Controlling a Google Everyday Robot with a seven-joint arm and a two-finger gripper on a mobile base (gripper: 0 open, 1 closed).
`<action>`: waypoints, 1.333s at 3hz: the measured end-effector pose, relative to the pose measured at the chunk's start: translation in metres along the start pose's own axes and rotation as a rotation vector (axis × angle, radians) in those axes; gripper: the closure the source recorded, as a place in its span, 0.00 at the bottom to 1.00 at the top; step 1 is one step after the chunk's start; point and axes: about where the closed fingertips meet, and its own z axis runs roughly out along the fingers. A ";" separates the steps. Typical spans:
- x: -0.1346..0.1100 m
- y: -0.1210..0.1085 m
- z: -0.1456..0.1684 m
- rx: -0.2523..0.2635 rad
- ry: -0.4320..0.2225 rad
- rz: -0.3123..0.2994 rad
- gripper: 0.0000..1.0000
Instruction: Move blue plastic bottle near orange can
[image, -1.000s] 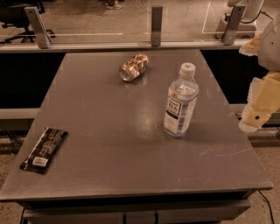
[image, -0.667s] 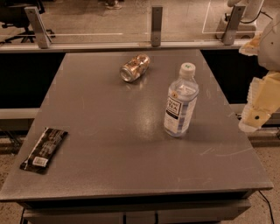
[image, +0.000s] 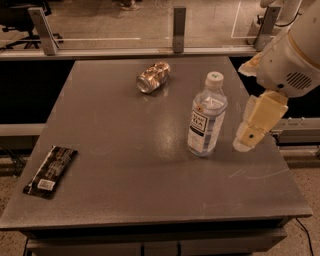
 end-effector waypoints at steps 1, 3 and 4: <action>-0.028 0.002 0.029 -0.068 -0.100 -0.017 0.00; -0.030 0.003 0.029 -0.072 -0.102 -0.019 0.41; -0.031 0.004 0.030 -0.073 -0.102 -0.021 0.65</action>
Offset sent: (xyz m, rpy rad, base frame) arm 0.0101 0.0299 -0.0132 0.0855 0.0243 0.0527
